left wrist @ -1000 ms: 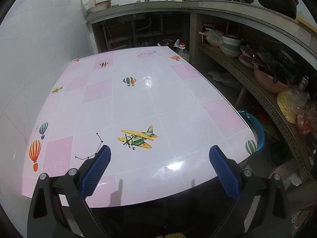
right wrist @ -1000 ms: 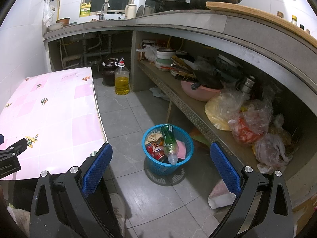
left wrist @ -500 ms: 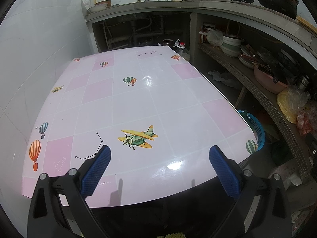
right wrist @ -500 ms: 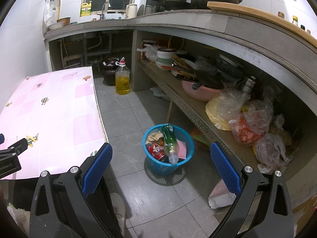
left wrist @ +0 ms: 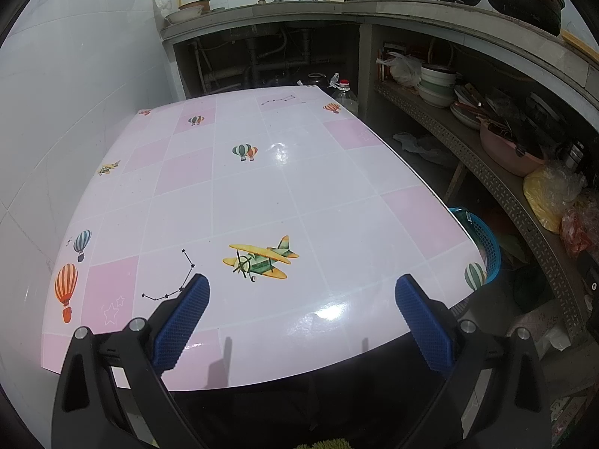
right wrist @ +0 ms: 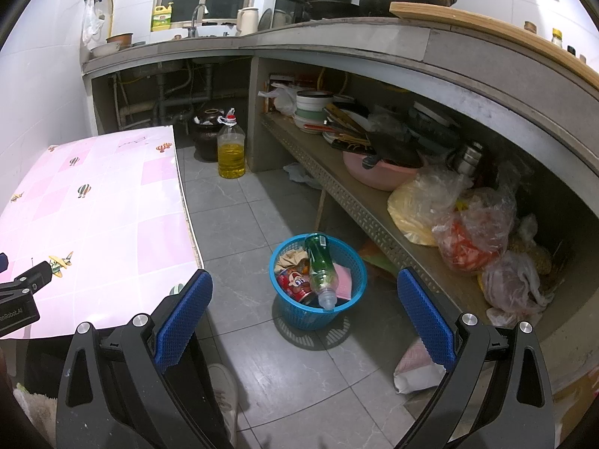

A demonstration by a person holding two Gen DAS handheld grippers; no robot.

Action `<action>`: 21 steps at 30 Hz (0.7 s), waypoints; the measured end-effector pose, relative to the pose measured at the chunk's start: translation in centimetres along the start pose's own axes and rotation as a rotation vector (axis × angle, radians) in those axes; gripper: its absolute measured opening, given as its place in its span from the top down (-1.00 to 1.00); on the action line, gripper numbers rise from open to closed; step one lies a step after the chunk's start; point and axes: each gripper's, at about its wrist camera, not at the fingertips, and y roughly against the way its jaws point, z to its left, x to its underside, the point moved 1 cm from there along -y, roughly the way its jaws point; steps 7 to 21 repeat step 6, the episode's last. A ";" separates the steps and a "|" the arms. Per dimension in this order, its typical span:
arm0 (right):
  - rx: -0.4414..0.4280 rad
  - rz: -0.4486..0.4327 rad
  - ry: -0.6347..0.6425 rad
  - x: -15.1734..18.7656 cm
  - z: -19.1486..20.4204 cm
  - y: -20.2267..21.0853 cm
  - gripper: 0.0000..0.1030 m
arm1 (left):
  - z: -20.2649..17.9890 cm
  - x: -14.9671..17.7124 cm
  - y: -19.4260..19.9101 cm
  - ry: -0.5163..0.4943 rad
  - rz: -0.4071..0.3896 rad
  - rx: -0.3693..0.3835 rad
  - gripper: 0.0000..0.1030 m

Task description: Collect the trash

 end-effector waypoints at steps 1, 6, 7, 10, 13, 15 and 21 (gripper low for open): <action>0.000 0.000 0.000 0.0 0.0 0.0 -0.85 | 0.0 0.0 -0.1 0.000 0.001 0.000 -0.89; -0.001 0.000 0.001 0.0 0.0 0.0 -0.85 | 0.1 0.1 -0.1 -0.002 0.002 0.001 -0.89; -0.001 0.000 0.001 0.0 0.0 0.0 -0.85 | 0.1 0.1 -0.1 -0.002 0.002 0.001 -0.89; -0.001 0.000 0.001 0.0 0.0 0.0 -0.85 | 0.1 0.1 -0.1 -0.002 0.002 0.001 -0.89; -0.001 0.000 0.001 0.0 0.0 0.0 -0.85 | 0.1 0.1 -0.1 -0.002 0.002 0.001 -0.89; -0.001 0.000 0.001 0.0 0.0 0.0 -0.85 | 0.1 0.1 -0.1 -0.002 0.002 0.001 -0.89; -0.001 0.000 0.001 0.0 0.0 0.0 -0.85 | 0.1 0.1 -0.1 -0.002 0.002 0.001 -0.89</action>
